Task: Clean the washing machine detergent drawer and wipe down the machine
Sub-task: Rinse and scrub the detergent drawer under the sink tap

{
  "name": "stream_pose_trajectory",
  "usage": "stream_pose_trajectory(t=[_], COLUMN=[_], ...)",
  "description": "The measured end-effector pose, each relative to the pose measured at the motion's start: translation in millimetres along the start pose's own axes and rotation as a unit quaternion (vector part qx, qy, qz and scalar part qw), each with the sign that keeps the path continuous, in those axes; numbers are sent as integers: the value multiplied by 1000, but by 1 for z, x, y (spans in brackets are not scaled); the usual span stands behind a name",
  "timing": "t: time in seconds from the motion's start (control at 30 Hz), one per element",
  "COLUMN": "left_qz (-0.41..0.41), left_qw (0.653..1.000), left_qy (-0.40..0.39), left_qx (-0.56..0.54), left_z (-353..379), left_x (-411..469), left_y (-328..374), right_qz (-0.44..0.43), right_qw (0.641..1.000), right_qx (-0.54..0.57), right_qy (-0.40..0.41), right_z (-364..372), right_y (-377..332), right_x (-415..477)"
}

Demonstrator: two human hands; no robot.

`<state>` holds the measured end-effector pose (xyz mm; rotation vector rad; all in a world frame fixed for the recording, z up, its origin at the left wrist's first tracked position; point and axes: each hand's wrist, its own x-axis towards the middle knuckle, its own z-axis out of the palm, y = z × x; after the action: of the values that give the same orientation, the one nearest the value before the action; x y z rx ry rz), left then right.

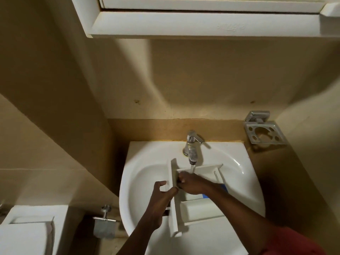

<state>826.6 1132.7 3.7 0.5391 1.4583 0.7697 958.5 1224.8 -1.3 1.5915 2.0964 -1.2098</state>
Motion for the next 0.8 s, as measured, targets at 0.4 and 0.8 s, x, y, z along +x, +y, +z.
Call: stream_pose_trajectory(t=[0.4,0.8], left_qz=[13,-17], left_qw=[999,999], left_qy=[21,31], left_qx=[32,4], left_z=[6,4], left_x=[0,7], left_y=[2,-5], right_qz=[41,84], right_qw=[994,996], right_qx=[-101,10], right_qy=[10,17], right_z=[-9,-27], right_y=[14,25], right_x=[13,23])
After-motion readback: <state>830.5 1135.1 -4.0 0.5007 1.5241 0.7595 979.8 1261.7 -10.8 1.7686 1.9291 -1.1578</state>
